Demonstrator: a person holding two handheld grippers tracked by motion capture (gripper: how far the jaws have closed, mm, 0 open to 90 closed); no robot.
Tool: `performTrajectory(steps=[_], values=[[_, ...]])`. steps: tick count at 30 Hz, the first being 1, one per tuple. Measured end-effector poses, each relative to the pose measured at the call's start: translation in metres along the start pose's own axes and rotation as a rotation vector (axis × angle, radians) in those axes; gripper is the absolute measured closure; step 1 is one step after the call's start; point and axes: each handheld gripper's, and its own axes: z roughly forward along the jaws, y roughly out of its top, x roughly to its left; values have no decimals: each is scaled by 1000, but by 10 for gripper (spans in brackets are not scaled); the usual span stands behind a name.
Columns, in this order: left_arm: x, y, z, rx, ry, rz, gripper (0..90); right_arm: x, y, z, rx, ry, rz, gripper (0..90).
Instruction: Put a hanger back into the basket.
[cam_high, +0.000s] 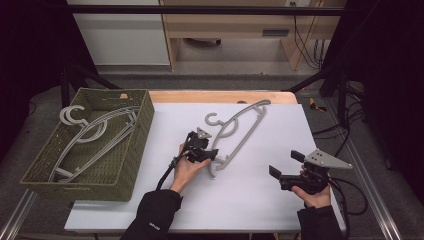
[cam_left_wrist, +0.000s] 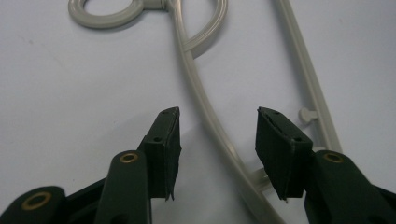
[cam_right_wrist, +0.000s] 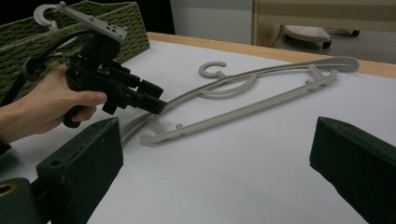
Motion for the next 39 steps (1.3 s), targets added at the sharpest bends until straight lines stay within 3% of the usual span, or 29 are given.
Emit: performTrajectory(steps=[9, 15, 20, 25, 27, 31, 39], values=[[-1, -2, 10, 27, 9, -14, 614, 0, 0, 1, -1, 3, 1, 30], [-4, 0, 9, 54, 23, -9, 709, 1, 0, 1, -4, 3, 6, 30], [-2, 0, 5, 84, 50, -14, 728, 1, 0, 0, -5, 2, 6, 30], [4, -1, -3, 131, 86, 5, 769, 1, 0, 0, -1, 0, 5, 30], [15, -8, -14, 157, 109, 20, 791, 1, 0, 0, -1, 1, 3, 30], [24, -17, -25, 164, 88, 26, 818, 1, 0, 0, -5, 0, 6, 30], [26, -36, -52, 208, 92, 100, 818, 1, 0, -1, 3, 0, -2, 30]])
